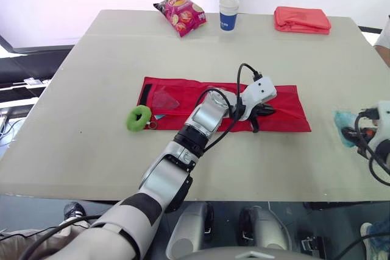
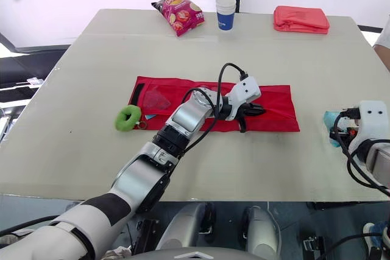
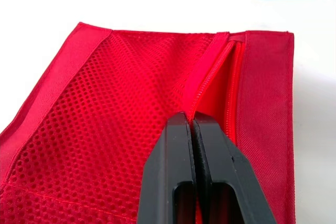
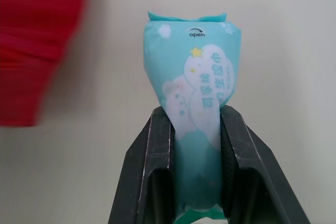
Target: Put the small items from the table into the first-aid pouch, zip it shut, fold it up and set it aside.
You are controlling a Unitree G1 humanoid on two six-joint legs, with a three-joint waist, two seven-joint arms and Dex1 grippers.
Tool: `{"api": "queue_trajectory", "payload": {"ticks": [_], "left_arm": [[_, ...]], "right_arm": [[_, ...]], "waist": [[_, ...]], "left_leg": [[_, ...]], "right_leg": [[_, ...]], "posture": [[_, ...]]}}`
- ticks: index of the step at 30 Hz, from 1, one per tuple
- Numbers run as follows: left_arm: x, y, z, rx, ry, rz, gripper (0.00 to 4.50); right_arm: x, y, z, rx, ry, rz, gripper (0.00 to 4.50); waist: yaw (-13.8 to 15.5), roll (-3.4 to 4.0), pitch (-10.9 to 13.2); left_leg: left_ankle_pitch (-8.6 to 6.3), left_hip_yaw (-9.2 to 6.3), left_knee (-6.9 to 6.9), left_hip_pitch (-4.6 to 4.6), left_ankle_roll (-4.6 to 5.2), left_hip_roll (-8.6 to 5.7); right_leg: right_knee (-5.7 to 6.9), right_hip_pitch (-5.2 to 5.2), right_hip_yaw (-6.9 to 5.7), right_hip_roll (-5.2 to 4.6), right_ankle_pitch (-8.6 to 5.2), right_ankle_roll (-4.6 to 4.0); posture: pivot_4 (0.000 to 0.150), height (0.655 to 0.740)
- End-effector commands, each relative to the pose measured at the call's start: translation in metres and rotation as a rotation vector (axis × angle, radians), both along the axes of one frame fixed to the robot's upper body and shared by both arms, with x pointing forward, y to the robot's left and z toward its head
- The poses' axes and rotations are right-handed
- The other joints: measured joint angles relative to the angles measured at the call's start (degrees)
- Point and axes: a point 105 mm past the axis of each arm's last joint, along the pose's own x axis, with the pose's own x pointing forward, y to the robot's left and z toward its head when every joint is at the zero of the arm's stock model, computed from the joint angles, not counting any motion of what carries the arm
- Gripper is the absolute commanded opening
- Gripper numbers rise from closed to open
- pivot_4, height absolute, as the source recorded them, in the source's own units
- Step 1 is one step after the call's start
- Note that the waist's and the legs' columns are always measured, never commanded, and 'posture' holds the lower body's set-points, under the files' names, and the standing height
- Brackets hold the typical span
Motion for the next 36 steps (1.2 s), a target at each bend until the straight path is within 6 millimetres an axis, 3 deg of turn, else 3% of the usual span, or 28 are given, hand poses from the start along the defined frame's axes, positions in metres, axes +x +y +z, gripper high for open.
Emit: {"api": "queue_trajectory", "payload": {"ticks": [1,4,8,11,16,23,28,31,34,36], "left_arm": [[-0.006,-0.013,0.015,-0.041,-0.036,-0.052,0.0],[-0.01,-0.017,0.017,-0.046,-0.036,-0.069,0.0],[-0.014,-0.019,0.019,-0.051,-0.035,-0.091,0.0],[-0.023,-0.019,0.019,-0.051,-0.032,-0.137,0.0],[-0.027,-0.015,0.017,-0.047,-0.029,-0.147,0.0],[-0.029,-0.012,0.019,-0.056,-0.025,-0.139,0.0],[-0.034,-0.009,0.012,-0.023,-0.008,-0.172,0.0],[-0.039,-0.008,0.005,-0.004,0.017,-0.185,0.0],[-0.039,-0.008,0.002,0.0,0.028,-0.175,0.0],[-0.035,-0.007,0.003,0.0,0.032,-0.158,0.0]], "right_arm": [[-0.015,0.042,0.004,0.026,-0.024,0.207,0.85],[-0.002,0.065,-0.006,0.079,-0.018,0.198,0.85],[0.019,0.073,-0.018,0.118,0.009,0.1,0.85],[0.038,0.072,-0.035,0.086,0.077,-0.005,0.85],[0.05,0.062,-0.049,0.028,0.138,-0.106,0.85],[0.052,0.077,-0.054,0.015,0.162,-0.05,0.85],[0.072,0.074,-0.042,0.091,0.073,-0.142,0.85],[0.084,0.083,-0.035,0.164,0.018,-0.138,0.85],[0.081,0.087,-0.036,0.162,0.015,-0.098,1.77],[0.077,0.084,-0.034,0.154,0.005,-0.096,2.66]], "waist": [[0.0,0.0,0.0],[-0.1,0.0,0.0],[0.2,0.0,0.0],[-0.1,0.01,0.0],[-0.2,0.03,0.0],[-0.4,0.04,0.0],[-1.2,0.04,0.0],[-1.4,0.05,0.0],[-1.3,0.07,0.0],[-1.3,0.07,0.0]], "left_leg": [[0.0,-0.02,0.0,0.0,0.0,0.0],[-0.01,-0.03,0.01,-0.01,0.01,0.0],[-0.01,-0.01,0.01,-0.05,0.01,-0.06],[0.0,0.07,0.01,-0.05,0.0,-0.09],[0.04,0.1,0.0,-0.01,-0.06,-0.07],[0.04,0.09,-0.02,0.09,-0.07,-0.06],[0.06,0.08,-0.06,0.1,-0.1,-0.05],[0.08,0.08,-0.07,0.1,-0.13,-0.05],[0.11,0.08,-0.09,0.12,-0.18,-0.05],[0.11,0.09,-0.09,0.1,-0.18,-0.05]], "right_leg": [[0.0,0.0,0.0,0.0,0.0,0.0],[-0.02,0.0,0.01,-0.02,0.0,-0.01],[0.01,-0.05,0.01,-0.06,0.0,-0.02],[0.01,-0.06,0.05,-0.05,0.01,-0.01],[0.1,-0.07,0.07,0.03,0.01,-0.02],[0.08,-0.02,0.12,0.07,0.0,-0.02],[0.09,-0.02,0.13,0.14,0.0,-0.02],[0.09,-0.02,0.13,0.28,0.0,-0.02],[0.09,-0.02,0.15,0.37,0.0,-0.02],[0.09,-0.03,0.15,0.37,0.0,-0.02]], "posture": [[0.15,0.74],[0.15,0.74],[0.15,0.74],[0.15,0.74],[0.15,0.74],[0.15,0.74],[0.15,0.74],[0.15,0.74],[0.15,0.74],[0.15,0.74]]}}
